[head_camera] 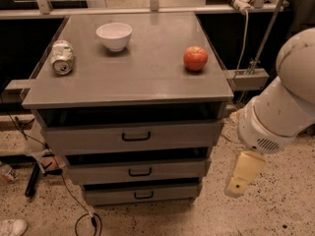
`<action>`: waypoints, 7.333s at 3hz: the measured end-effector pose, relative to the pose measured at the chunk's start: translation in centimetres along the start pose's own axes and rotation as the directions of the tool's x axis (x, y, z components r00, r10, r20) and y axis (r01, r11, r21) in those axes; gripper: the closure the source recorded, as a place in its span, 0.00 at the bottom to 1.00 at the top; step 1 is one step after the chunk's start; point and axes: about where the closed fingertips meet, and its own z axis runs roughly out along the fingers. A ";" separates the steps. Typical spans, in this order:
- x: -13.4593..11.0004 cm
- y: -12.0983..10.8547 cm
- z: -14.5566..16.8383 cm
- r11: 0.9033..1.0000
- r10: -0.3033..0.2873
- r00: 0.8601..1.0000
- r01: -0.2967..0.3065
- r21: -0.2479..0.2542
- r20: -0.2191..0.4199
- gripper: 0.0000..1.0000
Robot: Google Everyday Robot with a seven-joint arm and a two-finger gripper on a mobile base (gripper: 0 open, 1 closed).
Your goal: Open middle drawer
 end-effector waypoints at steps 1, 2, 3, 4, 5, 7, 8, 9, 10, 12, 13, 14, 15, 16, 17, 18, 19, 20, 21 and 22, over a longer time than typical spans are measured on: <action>0.0 0.0 0.0 1.000 0.000 1.000 0.000 0.000 0.000 0.00; -0.2 1.4 2.6 0.998 0.026 0.999 -0.024 -0.056 0.023 0.00; -1.8 3.7 9.2 0.988 0.069 0.997 -0.062 -0.139 0.044 0.00; -3.4 4.6 15.2 0.978 0.128 0.990 -0.116 -0.174 0.060 0.00; -4.9 4.8 19.8 0.952 0.231 0.971 -0.212 -0.219 0.065 0.00; -5.4 5.1 21.0 0.953 0.224 0.971 -0.201 -0.225 0.080 0.00; -6.6 4.4 25.4 0.948 0.239 0.965 -0.207 -0.240 0.110 0.00; -8.4 1.1 32.3 0.937 0.301 0.936 -0.256 -0.237 0.181 0.00; -8.4 1.2 32.5 0.936 0.302 0.936 -0.256 -0.239 0.182 0.00; -9.0 0.6 35.4 0.934 0.321 0.924 -0.272 -0.231 0.208 0.00; -8.5 -1.9 37.8 0.928 0.366 0.890 -0.325 -0.183 0.273 0.00; -7.8 -3.6 39.3 0.914 0.405 0.857 -0.373 -0.157 0.319 0.00; -7.2 -5.1 39.5 0.910 0.414 0.841 -0.397 -0.123 0.348 0.00; -7.2 -7.7 39.7 0.910 0.408 0.834 -0.403 -0.095 0.372 0.00; -7.7 -8.2 40.7 0.913 0.403 0.838 -0.393 -0.105 0.367 0.00; -8.2 -8.7 41.6 0.918 0.396 0.845 -0.381 -0.114 0.359 0.00; -8.3 -8.0 43.4 0.916 0.402 0.859 -0.374 -0.147 0.317 0.00; -8.1 -7.2 43.4 0.911 0.411 0.861 -0.376 -0.168 0.301 0.00; -8.2 -7.2 43.2 0.911 0.411 0.861 -0.376 -0.168 0.301 0.00; -7.1 -5.1 42.5 0.902 0.428 0.857 -0.391 -0.181 0.285 0.00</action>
Offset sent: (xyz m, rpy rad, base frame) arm -0.0185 0.0239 -0.0636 0.1014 0.1252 -0.0236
